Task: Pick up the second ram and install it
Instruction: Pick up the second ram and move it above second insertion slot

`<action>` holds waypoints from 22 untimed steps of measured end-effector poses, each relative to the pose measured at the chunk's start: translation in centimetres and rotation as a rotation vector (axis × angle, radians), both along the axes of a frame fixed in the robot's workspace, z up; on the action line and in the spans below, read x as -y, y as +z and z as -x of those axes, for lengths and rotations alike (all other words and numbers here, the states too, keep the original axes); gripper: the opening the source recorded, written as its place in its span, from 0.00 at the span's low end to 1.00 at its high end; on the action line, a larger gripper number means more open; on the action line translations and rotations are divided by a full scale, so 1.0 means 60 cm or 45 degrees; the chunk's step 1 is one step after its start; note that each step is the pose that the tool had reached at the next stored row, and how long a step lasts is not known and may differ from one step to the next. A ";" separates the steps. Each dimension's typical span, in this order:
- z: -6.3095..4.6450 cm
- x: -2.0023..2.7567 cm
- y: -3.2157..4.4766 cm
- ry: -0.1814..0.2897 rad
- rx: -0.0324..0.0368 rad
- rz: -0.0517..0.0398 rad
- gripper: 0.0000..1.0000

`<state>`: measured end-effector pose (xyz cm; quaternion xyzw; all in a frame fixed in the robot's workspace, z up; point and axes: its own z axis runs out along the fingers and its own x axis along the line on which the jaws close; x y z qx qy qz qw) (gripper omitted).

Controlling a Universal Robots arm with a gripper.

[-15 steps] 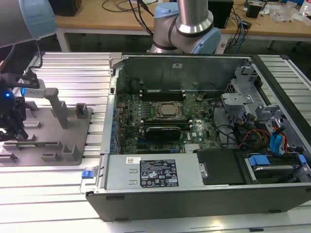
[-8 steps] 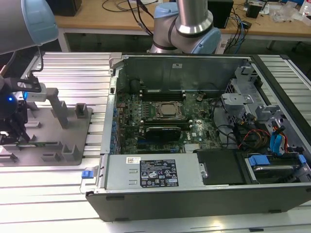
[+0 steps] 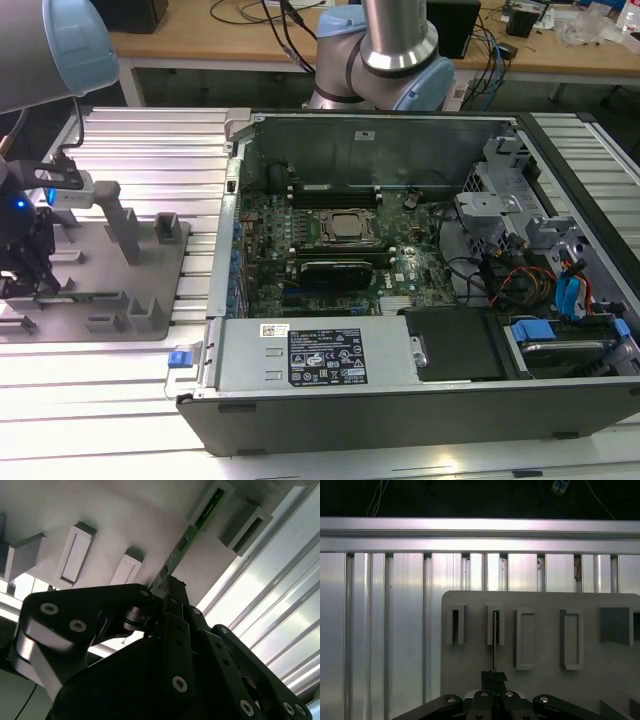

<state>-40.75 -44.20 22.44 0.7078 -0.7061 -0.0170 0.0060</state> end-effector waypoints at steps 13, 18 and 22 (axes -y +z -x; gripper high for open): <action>0.005 -0.0087 -0.022 0.082 -0.0009 0.003 0.28; 0.005 -0.0088 -0.023 0.082 -0.0008 0.003 0.26; 0.005 -0.0071 -0.023 0.082 -0.0006 0.002 0.19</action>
